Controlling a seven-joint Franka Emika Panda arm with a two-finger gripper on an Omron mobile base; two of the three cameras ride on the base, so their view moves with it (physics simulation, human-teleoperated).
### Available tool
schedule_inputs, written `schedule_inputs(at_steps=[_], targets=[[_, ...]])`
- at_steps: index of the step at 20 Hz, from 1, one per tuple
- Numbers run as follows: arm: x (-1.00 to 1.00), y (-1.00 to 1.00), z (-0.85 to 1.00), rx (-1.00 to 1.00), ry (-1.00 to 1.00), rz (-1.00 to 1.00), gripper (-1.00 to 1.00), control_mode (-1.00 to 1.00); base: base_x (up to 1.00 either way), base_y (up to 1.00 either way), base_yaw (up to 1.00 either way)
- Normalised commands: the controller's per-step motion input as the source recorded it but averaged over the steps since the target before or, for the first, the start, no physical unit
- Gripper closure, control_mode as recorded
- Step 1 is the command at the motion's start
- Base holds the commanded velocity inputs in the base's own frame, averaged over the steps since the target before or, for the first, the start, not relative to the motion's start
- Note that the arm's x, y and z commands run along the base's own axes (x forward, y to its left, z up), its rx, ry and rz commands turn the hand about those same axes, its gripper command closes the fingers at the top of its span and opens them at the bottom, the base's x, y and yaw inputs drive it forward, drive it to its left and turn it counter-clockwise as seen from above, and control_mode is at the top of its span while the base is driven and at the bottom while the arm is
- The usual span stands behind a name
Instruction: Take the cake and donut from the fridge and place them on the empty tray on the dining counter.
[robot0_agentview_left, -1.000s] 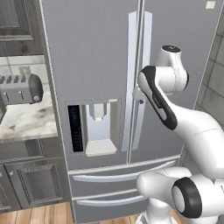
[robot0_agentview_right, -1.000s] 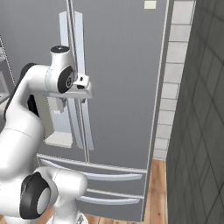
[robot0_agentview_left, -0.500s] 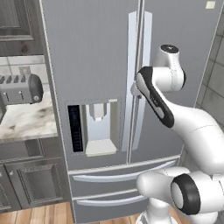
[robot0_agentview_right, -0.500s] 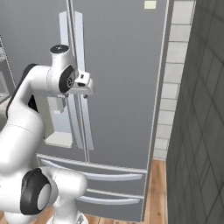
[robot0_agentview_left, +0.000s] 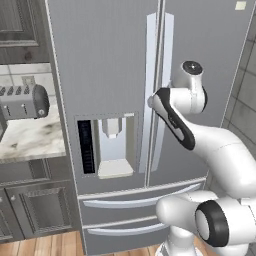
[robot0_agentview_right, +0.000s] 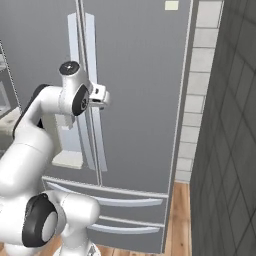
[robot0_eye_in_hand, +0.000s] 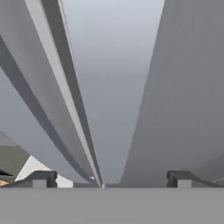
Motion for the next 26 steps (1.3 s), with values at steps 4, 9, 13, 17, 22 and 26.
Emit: schedule_inputs(at_steps=[4,9,13,17,22,26], targets=[[0.75,-0.01,0.00,0.00,0.00,-0.01,-1.00,-1.00,0.00,0.00,0.00],[0.65,-0.09,-0.01,0.00,0.00,-0.01,-1.00,-1.00,0.00,0.00,0.00],[0.54,-0.13,-0.06,0.00,0.00,-0.01,-1.00,-1.00,0.00,0.00,0.00],[0.08,-0.22,-0.23,0.00,-0.12,0.00,-1.00,-1.00,0.00,0.00,0.00],[-0.06,-0.17,-0.59,0.00,-0.39,0.00,-1.00,-1.00,0.00,0.00,0.00],[-0.35,-0.08,-0.65,0.00,-0.50,0.00,-1.00,-1.00,0.00,0.00,0.00]])
